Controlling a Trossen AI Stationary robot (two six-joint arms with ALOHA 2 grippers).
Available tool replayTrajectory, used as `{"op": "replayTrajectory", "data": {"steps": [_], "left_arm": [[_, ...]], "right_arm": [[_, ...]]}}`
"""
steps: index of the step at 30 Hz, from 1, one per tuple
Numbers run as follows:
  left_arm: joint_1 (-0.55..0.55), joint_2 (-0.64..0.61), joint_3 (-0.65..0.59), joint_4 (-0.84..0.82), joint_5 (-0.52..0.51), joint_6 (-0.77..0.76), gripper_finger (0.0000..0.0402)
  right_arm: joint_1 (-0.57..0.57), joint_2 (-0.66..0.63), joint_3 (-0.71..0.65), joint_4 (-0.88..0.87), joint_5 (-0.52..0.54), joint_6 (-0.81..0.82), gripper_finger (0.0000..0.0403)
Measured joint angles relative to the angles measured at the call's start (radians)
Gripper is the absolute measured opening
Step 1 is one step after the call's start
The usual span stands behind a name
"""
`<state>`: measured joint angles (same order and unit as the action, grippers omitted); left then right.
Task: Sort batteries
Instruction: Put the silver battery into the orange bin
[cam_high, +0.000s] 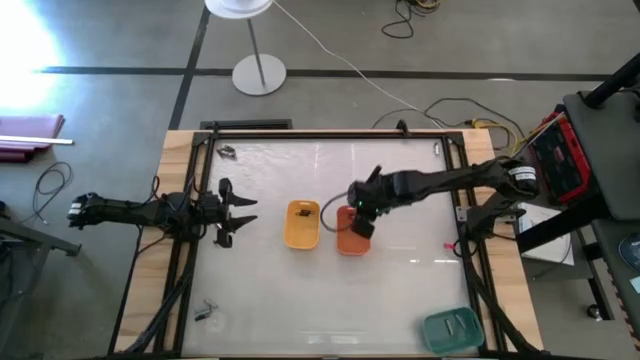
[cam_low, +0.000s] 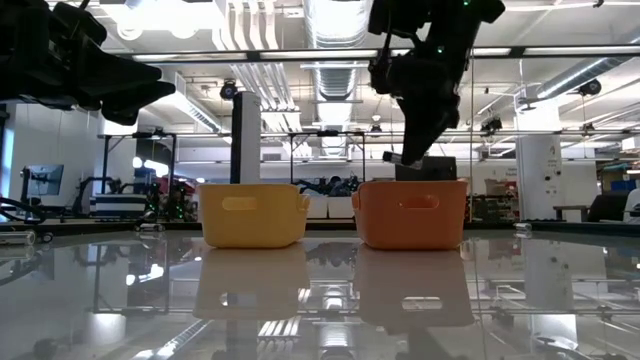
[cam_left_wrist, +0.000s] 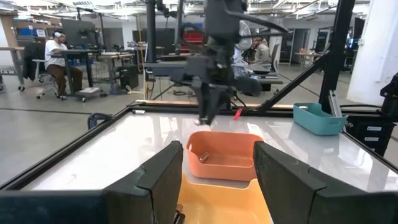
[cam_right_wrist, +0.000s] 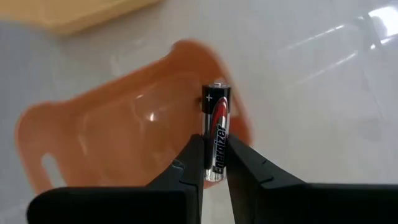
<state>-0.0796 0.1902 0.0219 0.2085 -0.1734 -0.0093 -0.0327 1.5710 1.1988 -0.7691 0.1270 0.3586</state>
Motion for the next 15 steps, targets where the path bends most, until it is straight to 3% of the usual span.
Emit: {"op": "replayTrajectory", "data": {"steps": [15], "left_arm": [[0.000, 0.000, 0.000, 0.000, 0.000, 0.000, 0.0181]], "right_arm": [[0.053, 0.199, 0.091, -0.004, -0.090, -0.019, 0.0036]]}}
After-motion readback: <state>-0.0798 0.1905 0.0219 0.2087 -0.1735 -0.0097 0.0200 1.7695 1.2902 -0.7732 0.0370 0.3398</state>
